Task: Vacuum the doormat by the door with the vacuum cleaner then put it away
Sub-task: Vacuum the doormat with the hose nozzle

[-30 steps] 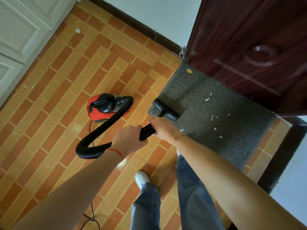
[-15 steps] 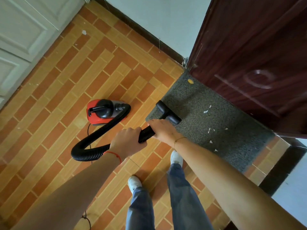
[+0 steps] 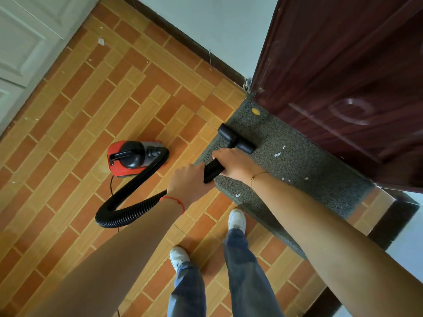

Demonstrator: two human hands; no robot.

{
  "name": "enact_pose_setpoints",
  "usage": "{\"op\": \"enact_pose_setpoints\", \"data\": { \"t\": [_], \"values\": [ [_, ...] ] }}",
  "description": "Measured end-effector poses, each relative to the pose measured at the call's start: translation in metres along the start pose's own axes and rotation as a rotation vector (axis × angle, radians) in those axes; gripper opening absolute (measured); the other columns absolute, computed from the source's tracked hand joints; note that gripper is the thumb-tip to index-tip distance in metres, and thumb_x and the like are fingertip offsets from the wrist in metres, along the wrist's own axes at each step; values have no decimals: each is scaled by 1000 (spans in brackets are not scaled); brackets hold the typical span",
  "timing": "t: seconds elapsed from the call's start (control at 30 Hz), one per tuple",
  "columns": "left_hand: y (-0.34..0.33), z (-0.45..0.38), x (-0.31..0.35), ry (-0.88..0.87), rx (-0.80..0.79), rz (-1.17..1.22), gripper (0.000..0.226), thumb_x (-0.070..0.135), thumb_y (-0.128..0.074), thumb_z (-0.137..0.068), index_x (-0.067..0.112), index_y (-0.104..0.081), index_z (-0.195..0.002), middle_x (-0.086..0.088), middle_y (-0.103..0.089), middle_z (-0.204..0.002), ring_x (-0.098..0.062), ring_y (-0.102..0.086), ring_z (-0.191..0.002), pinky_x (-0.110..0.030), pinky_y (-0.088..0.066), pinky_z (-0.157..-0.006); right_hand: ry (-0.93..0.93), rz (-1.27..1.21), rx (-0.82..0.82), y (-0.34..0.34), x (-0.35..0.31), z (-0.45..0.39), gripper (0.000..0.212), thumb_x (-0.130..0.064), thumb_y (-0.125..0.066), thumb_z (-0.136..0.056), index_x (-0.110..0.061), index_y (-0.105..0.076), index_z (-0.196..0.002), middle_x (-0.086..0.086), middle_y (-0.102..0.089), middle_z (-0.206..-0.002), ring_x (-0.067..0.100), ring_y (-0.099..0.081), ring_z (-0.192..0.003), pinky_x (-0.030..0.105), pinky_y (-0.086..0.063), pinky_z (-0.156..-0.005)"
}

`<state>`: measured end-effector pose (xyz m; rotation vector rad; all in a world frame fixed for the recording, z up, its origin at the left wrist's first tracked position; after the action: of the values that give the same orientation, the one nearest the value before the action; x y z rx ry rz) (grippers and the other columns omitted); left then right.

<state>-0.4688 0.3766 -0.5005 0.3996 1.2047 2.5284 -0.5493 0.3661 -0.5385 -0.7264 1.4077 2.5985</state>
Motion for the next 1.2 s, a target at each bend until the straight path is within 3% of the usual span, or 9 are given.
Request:
{"op": "enact_pose_setpoints", "data": {
  "t": [0.2,0.33,0.4,0.47,0.63,0.8,0.93,1.07,1.2],
  "values": [
    [11,-10,7,-12,27,-16,24,45,-50,-88,22,-44,-88,6,-47,-63,-13,-49,-52,-27,-44,-47,-7,38,23,12,12,1,20,-16,-58,-91,-5,-52,-107,10,-63,-105,26,-66,-89,28,-39,-58],
    [9,-16,25,0,12,14,21,42,-52,-89,22,-45,-89,6,-46,-64,-10,-46,-51,-23,-35,-42,-37,32,14,13,29,8,18,-12,-55,-93,-4,-52,-109,10,-62,-109,26,-65,-95,26,-42,-63],
    [6,-24,39,-11,-1,16,21,41,-52,-89,20,-48,-92,5,-48,-65,-12,-50,-53,-25,-39,-43,-71,15,11,11,44,11,17,-10,-55,-93,-5,-53,-109,8,-61,-109,25,-64,-97,26,-41,-64],
    [3,-34,53,-22,-3,24,23,40,-52,-89,18,-52,-95,3,-51,-68,-17,-58,-59,-27,-47,-48,-116,-3,7,9,63,15,13,-8,-55,-93,-6,-52,-105,7,-61,-108,25,-64,-95,26,-41,-64],
    [4,-58,84,-5,6,89,19,34,-53,-88,16,-55,-84,4,-48,-62,-14,-50,-51,-24,-37,-41,-202,0,35,14,103,16,11,-4,-54,-91,-13,-48,-91,5,-61,-103,25,-64,-86,28,-43,-59],
    [3,-77,103,-28,-47,129,20,34,-58,-84,14,-59,-83,2,-54,-63,-18,-58,-56,-23,-45,-46,-217,12,0,19,128,17,14,-2,-54,-89,-16,-49,-92,2,-60,-102,17,-53,-73,20,-31,-48],
    [-4,-70,101,-53,-100,111,19,34,-60,-82,15,-60,-85,3,-52,-62,-16,-56,-56,-23,-44,-46,-192,39,-24,12,120,21,11,-6,-55,-88,-14,-53,-96,2,-60,-101,17,-53,-71,21,-31,-48],
    [-16,-42,88,-40,-171,161,16,29,-60,-82,14,-60,-87,1,-59,-62,-17,-65,-62,-25,-50,-49,-135,37,-64,-5,95,26,10,-8,-57,-88,-13,-55,-97,4,-61,-101,16,-54,-71,27,-42,-59],
    [-29,-8,69,-12,-209,223,12,24,-58,-82,14,-60,-86,-1,-67,-65,-16,-69,-61,-28,-59,-57,-77,46,-87,-24,60,37,8,-11,-57,-88,-12,-56,-96,0,-57,-100,14,-52,-73,23,-36,-57]
  ]
}}
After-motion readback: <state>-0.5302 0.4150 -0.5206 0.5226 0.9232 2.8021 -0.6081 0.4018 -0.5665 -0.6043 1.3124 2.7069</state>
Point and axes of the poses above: each hand's wrist, its own z-axis away from the middle knuckle, its own y-axis out of the back of the hand, x = y × z, the point moved 10 cm from there along -z, towards the middle knuckle
